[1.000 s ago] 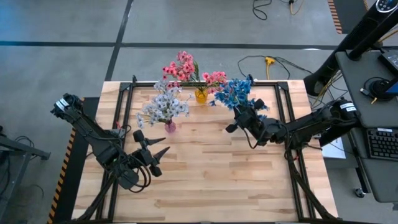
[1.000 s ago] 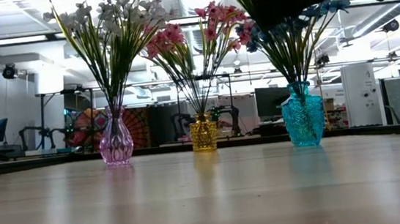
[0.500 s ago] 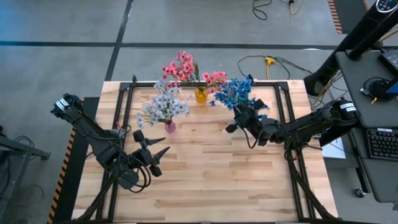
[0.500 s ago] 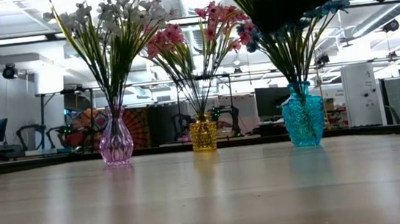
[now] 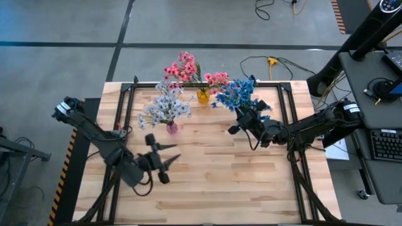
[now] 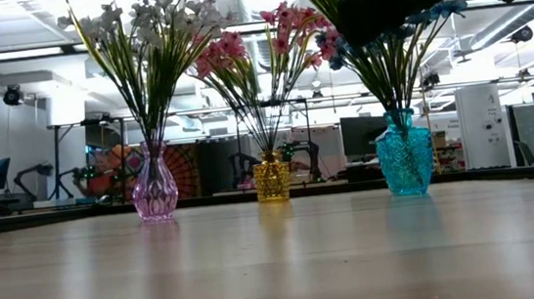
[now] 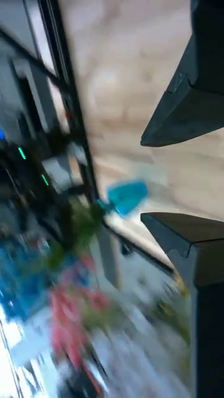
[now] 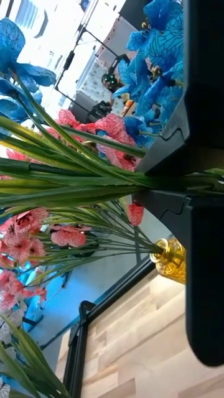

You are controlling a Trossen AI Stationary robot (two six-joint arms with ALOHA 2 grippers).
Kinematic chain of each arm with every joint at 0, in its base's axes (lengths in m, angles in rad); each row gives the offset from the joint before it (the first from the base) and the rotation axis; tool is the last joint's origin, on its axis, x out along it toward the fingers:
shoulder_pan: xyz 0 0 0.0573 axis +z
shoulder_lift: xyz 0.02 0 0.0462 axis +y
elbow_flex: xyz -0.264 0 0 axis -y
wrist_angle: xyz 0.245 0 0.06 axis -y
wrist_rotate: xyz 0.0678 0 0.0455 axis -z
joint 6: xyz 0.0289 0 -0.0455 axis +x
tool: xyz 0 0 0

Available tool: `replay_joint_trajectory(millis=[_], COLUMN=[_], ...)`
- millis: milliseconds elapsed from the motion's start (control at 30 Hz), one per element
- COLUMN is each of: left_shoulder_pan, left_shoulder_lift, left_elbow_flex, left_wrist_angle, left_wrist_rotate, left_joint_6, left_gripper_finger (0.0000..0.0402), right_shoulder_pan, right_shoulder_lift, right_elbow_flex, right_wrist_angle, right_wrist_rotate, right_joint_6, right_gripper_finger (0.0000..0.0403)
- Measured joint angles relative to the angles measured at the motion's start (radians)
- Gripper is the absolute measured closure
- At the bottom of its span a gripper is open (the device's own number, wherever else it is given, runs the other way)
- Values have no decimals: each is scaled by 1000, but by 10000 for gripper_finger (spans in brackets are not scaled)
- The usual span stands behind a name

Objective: Sort flowers into vase by color
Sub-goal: Put the blue flowers into the blue vase

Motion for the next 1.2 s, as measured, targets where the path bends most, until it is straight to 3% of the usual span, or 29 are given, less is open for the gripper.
replay_joint_trajectory(millis=[133, 233, 367, 567, 900, 1200], left_shoulder_pan=[102, 190, 314, 482, 611, 686], left_shoulder_lift=[79, 137, 174, 202, 359, 445], left_elbow_flex=[0, 2, 1, 10, 121, 226], left_wrist_angle=[368, 602, 733, 757, 818, 746], left_wrist_rotate=[232, 265, 317, 591, 596, 649], left_joint_6=[249, 350, 388, 275, 212, 130], left_gripper_finger=[235, 235, 235, 222, 152, 133], right_shoulder_pan=[0, 0, 0, 0, 0, 0], right_shoulder_lift=[-1, -1, -1, -1, -1, -2], right_elbow_flex=[0, 0, 0, 0, 0, 0], right_wrist_angle=[0, 0, 0, 1, 1, 1], right_wrist_rotate=[0, 1, 0, 0, -3, -10], right_joint_6=[-8, -13, -12, 7, 26, 33], right_gripper_finger=[374, 374, 374, 374, 374, 374])
